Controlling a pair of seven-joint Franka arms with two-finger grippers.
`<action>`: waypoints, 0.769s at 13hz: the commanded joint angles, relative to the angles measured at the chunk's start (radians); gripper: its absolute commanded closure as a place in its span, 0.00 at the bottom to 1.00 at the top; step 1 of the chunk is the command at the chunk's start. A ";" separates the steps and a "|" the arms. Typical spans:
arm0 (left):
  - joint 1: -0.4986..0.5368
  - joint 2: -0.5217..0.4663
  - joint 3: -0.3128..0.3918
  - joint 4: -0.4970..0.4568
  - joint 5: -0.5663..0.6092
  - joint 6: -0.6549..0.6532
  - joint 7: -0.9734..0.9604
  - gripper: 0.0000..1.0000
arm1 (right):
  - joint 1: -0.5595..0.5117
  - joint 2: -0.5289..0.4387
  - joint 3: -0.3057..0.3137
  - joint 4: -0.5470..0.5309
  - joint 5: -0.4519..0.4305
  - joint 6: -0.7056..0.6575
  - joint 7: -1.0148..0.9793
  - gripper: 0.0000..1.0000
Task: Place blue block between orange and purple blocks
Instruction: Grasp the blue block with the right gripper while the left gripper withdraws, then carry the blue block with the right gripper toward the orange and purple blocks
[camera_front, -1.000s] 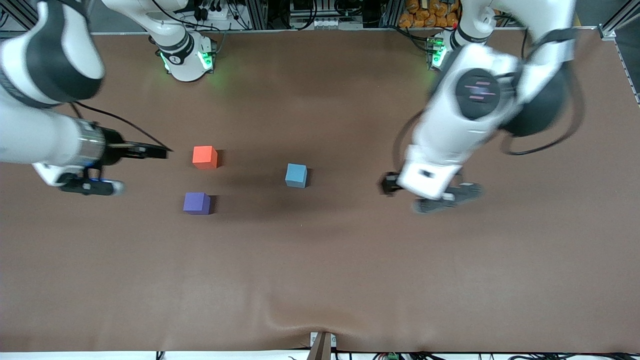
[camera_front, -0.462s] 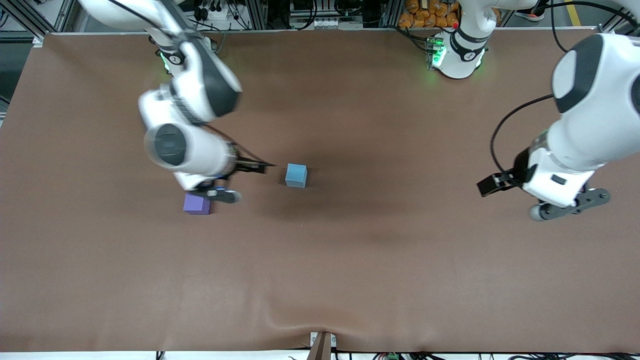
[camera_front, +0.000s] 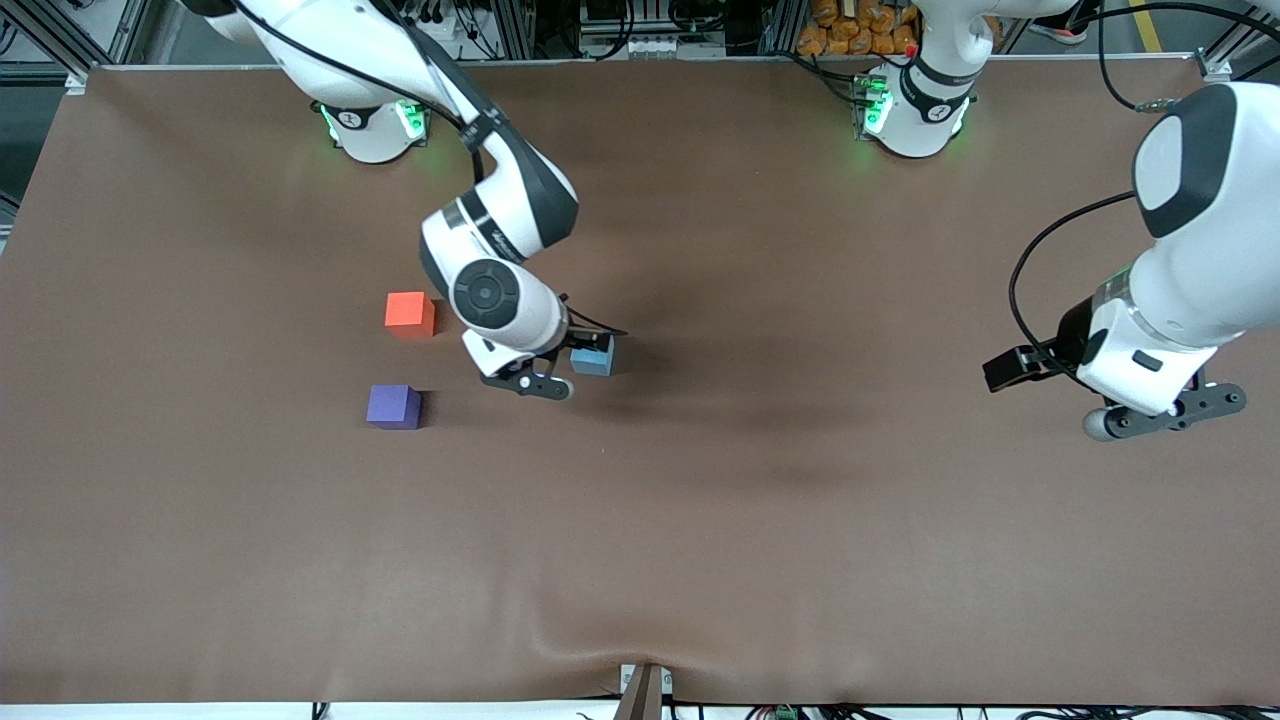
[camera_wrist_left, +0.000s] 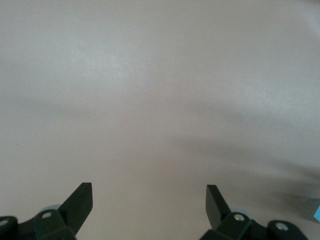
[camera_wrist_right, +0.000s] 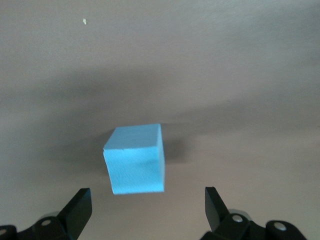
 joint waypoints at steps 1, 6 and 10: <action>0.010 -0.120 -0.013 -0.173 0.000 0.077 0.015 0.00 | 0.023 0.043 -0.010 0.005 -0.017 0.080 0.041 0.00; 0.018 -0.203 -0.007 -0.214 0.000 0.067 0.038 0.00 | 0.051 0.077 -0.010 -0.007 -0.075 0.100 0.044 0.00; 0.046 -0.264 -0.011 -0.207 0.002 -0.007 0.042 0.00 | 0.055 0.092 -0.010 -0.037 -0.084 0.169 0.042 0.11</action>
